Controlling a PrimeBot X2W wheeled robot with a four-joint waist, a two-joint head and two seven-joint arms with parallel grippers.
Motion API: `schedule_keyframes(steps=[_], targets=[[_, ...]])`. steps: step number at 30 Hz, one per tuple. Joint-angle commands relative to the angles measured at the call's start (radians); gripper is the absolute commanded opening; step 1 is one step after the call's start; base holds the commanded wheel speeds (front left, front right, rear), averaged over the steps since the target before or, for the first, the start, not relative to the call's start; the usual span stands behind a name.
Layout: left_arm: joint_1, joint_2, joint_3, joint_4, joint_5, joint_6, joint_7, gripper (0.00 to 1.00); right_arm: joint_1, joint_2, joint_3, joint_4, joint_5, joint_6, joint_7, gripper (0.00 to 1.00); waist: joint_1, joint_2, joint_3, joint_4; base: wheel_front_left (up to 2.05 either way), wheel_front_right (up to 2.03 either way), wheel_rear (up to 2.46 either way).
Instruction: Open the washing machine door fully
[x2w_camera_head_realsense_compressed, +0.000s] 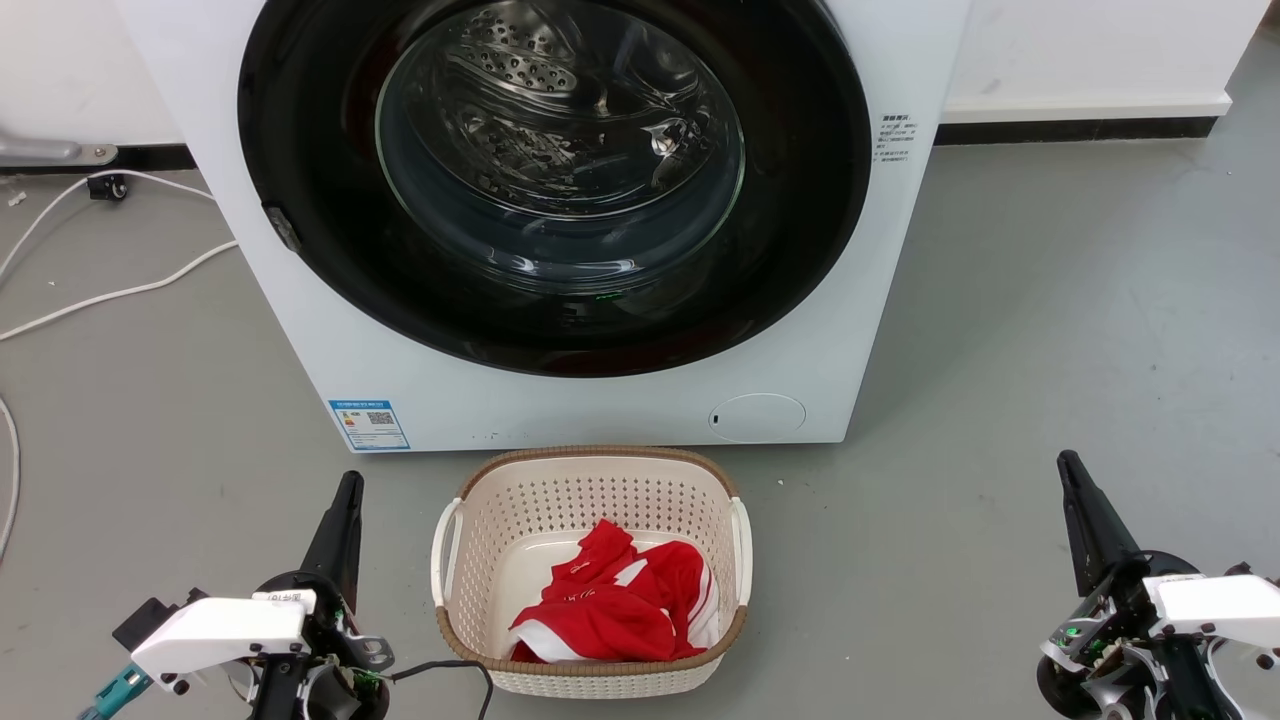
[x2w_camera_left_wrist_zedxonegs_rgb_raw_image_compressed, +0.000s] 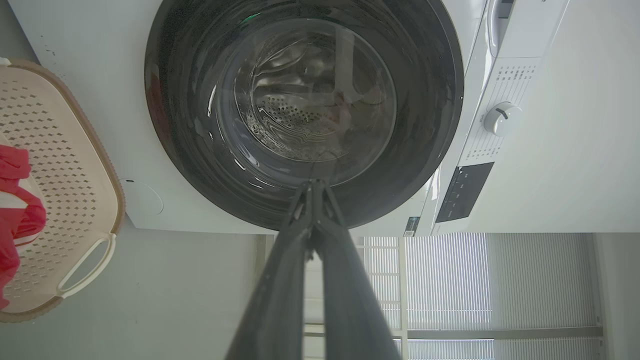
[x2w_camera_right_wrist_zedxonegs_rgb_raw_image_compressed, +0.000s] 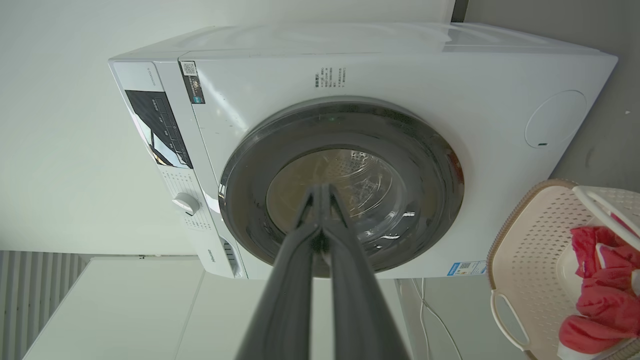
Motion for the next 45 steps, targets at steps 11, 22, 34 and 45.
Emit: schedule_keyframes(steps=[11, 22, 34, 45], targets=[[0.002, -0.001, 0.005, 0.001, 0.005, -0.003, 0.001, 0.0, -0.012, 0.005, -0.002, 0.001, -0.007, 0.0, 0.002, 0.0, 0.0, 0.0, 0.0, 0.0, 0.0, 0.0, 0.0], [0.01, -0.003, -0.008, 0.02, 0.0, 0.0, -0.003, 1.0, 0.016, 0.002, 0.002, 0.016, -0.004, 0.0, -0.004, 1.0, 0.0001, 0.0, 0.0, 0.0, 0.0, 0.0, 0.0], [-0.013, -0.001, -0.066, -0.003, 0.049, 0.0, -0.065, 1.0, 0.025, 0.003, 0.016, -0.027, -0.08, 0.0, -0.064, 1.0, 0.0001, 0.0, 0.002, 0.002, 0.0, 0.0, 0.0], [-0.024, -0.002, -0.053, -0.05, 0.232, 0.0, -0.109, 1.0, 0.031, 0.003, 0.038, -0.083, -0.277, 0.0, -0.108, 1.0, 0.0001, 0.0, 0.004, 0.0, 0.0, 0.0, 0.0]])
